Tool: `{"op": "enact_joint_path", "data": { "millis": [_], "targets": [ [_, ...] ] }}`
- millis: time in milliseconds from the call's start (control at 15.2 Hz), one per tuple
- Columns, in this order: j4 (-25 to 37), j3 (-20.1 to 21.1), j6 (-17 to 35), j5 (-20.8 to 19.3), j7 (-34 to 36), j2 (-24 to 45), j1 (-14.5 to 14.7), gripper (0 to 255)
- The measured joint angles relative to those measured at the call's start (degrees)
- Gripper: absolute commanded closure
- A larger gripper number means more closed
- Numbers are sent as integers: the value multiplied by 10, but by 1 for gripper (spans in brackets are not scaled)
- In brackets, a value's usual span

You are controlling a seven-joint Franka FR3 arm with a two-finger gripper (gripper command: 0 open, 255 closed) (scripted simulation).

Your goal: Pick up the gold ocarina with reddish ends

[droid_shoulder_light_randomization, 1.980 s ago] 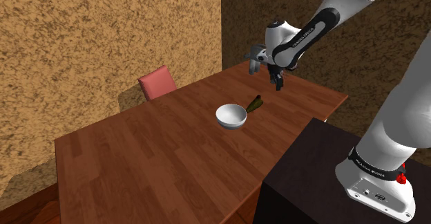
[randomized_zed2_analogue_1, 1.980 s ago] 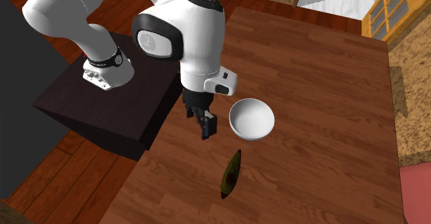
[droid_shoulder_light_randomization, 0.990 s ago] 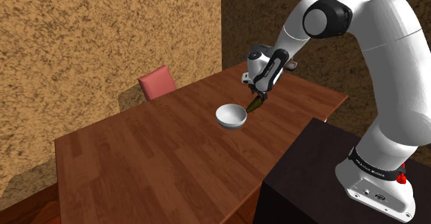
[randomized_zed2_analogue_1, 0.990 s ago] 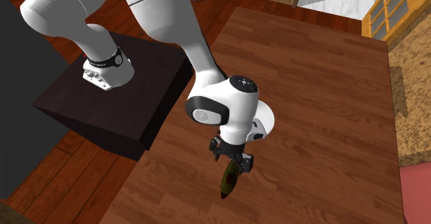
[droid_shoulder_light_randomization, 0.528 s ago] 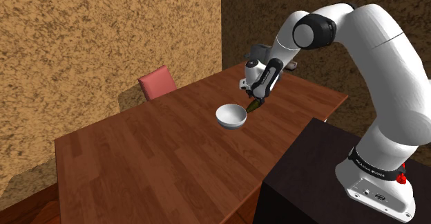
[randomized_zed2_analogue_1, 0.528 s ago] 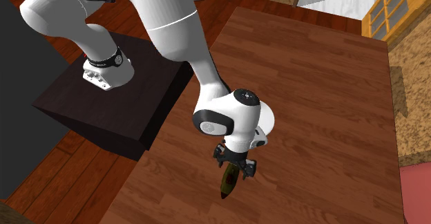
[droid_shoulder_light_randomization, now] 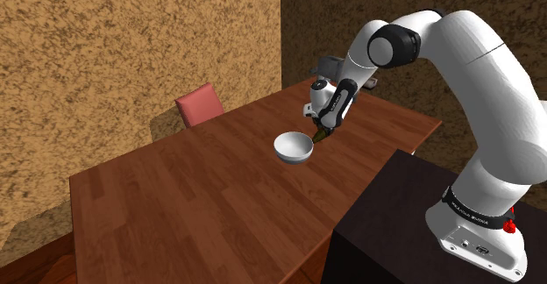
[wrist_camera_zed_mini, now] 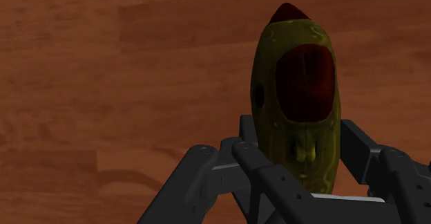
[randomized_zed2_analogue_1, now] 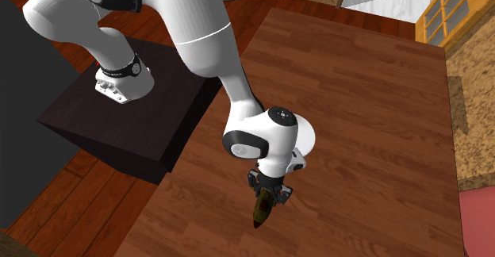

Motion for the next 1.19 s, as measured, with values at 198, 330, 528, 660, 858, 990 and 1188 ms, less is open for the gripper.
{"op": "enact_joint_path", "data": {
  "millis": [198, 330, 528, 660, 858, 990, 1188],
  "targets": [
    [0, 0, 0, 0, 0, 0, 0, 255],
    [0, 0, 0, 0, 0, 0, 0, 255],
    [-4, 1, -4, 0, -2, -8, -1, 255],
    [-13, 2, -9, 0, -7, -23, -2, 255],
    [-22, 4, -22, 2, -13, -44, -3, 255],
    [-27, 6, -30, 3, -17, -58, -4, 255],
    [-37, 8, -42, 4, -24, -81, -5, 255]
  ]
}}
